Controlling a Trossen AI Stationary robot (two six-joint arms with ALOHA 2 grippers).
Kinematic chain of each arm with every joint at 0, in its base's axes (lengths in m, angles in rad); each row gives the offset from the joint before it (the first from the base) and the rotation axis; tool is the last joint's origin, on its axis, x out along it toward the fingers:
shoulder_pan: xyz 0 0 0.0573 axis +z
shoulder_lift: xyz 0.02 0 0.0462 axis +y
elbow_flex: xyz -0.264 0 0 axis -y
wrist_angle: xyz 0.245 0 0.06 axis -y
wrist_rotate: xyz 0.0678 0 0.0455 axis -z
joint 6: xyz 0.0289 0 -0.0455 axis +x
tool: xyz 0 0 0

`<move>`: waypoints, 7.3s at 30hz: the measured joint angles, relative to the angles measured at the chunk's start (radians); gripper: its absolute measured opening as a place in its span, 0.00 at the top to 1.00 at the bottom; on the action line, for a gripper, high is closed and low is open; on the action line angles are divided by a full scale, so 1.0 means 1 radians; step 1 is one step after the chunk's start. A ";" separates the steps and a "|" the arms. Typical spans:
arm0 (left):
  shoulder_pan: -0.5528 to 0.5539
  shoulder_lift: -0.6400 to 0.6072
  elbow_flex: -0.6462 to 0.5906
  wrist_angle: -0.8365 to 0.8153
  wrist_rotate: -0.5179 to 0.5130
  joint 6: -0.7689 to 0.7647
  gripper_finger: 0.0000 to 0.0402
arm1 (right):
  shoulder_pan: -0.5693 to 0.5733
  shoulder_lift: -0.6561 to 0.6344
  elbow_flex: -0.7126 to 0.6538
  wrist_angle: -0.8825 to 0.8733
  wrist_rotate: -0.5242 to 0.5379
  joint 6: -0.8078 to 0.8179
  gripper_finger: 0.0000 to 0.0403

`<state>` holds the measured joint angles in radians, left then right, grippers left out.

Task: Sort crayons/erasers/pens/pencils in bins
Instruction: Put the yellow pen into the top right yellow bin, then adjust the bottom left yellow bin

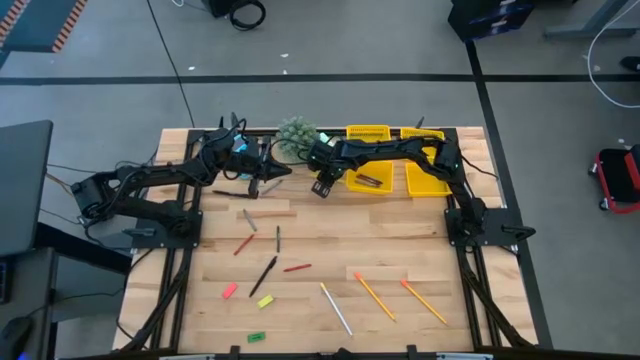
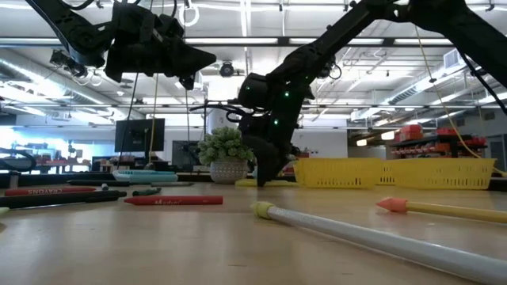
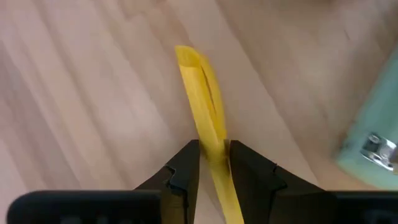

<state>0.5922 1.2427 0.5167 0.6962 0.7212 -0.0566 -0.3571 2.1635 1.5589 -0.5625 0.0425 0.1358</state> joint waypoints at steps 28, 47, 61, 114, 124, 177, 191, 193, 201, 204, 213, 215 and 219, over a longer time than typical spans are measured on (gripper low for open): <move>0.000 0.000 0.000 -0.051 -0.001 0.000 0.95 | 0.060 -0.002 0.222 -0.246 -0.055 -0.152 0.88; 0.000 0.000 0.000 -0.125 0.033 0.020 0.97 | -0.025 -0.095 0.280 -0.540 -0.051 -0.259 0.88; 0.000 0.000 0.000 -0.125 0.033 0.025 0.97 | -0.202 -0.565 -0.299 -0.264 -0.014 -0.252 0.88; -0.001 0.000 0.000 -0.086 -0.045 0.121 0.97 | -0.720 -0.756 -0.731 0.000 0.114 -0.591 0.88; -0.001 0.000 0.000 -0.088 -0.044 0.094 0.95 | -0.720 -0.756 -0.731 0.008 0.127 -0.617 0.88; 0.000 0.000 0.000 -0.092 -0.047 0.225 0.95 | 0.103 -0.736 -0.522 -0.148 0.079 -0.191 0.71; 0.000 0.000 0.000 0.003 -0.047 0.226 0.96 | 0.102 -0.665 -0.549 -0.083 0.097 -0.246 0.58; 0.001 0.000 0.000 0.007 -0.047 0.225 0.96 | 0.099 -0.635 -0.549 -0.075 0.068 -0.254 0.58; 0.000 0.000 0.000 0.002 -0.046 0.195 0.94 | 0.090 -0.541 -0.549 -0.074 0.081 -0.253 0.59; 0.000 0.000 0.000 0.002 -0.046 0.176 0.93 | 0.078 -0.541 -0.549 -0.074 0.080 -0.252 0.59; 0.000 0.000 0.000 -0.043 -0.046 0.173 0.95 | 0.085 -0.545 -0.549 -0.095 -0.005 -0.289 0.59; 0.000 0.000 0.000 -0.049 -0.046 0.173 0.96 | 0.085 -0.545 -0.549 -0.101 -0.017 -0.288 0.59; 0.000 0.000 0.000 -0.059 -0.046 0.173 0.95 | 0.085 -0.545 -0.549 -0.126 -0.018 -0.288 0.59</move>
<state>0.5926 1.2427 0.5167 0.6376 0.6754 0.1159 -0.2718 1.6184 1.0096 -0.6884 0.0246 -0.1517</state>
